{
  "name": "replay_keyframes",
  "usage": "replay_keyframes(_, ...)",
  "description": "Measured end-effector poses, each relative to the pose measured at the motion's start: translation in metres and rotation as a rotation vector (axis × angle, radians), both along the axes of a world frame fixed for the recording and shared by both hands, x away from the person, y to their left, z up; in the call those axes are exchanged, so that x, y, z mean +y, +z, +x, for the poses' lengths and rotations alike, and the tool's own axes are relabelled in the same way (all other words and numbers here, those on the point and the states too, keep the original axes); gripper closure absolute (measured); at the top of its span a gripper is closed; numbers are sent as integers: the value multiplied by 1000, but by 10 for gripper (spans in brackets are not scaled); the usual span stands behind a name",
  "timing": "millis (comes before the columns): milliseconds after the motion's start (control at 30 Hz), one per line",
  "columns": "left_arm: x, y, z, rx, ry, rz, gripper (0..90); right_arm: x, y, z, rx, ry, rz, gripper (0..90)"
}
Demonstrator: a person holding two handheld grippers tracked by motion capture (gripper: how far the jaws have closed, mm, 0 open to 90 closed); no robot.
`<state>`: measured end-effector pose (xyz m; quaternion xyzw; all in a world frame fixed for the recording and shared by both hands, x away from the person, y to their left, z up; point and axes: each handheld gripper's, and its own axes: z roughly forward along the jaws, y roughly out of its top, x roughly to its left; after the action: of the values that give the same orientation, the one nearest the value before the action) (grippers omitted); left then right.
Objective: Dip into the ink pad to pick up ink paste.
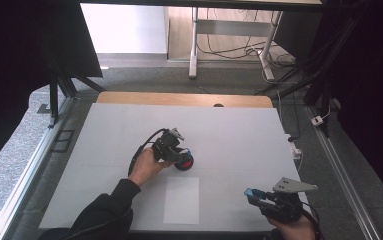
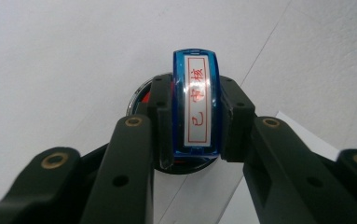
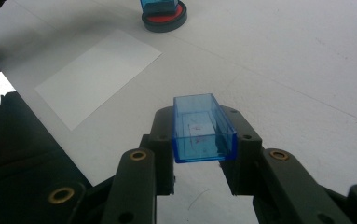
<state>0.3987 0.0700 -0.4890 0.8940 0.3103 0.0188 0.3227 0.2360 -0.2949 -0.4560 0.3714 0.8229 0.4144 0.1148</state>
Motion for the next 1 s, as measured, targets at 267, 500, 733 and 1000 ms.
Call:
replay_keyframes(267, -6, 2, -5, -41, 0, 42, 708, 0, 0, 0, 1, -1, -1, 684)
replay_keyframes(500, -14, 3, -15, -109, -5, 105, 707, 1, 0, 0, 2, -1, -5, 684)
replay_keyframes(733, -4, 0, -7, -45, 14, 25, 706, 1, 0, 0, 2, 0, -4, 684)
replay_keyframes(1000, -2, -1, -8, -65, 1, 11, 702, 0, 0, 0, 3, 2, -3, 684)
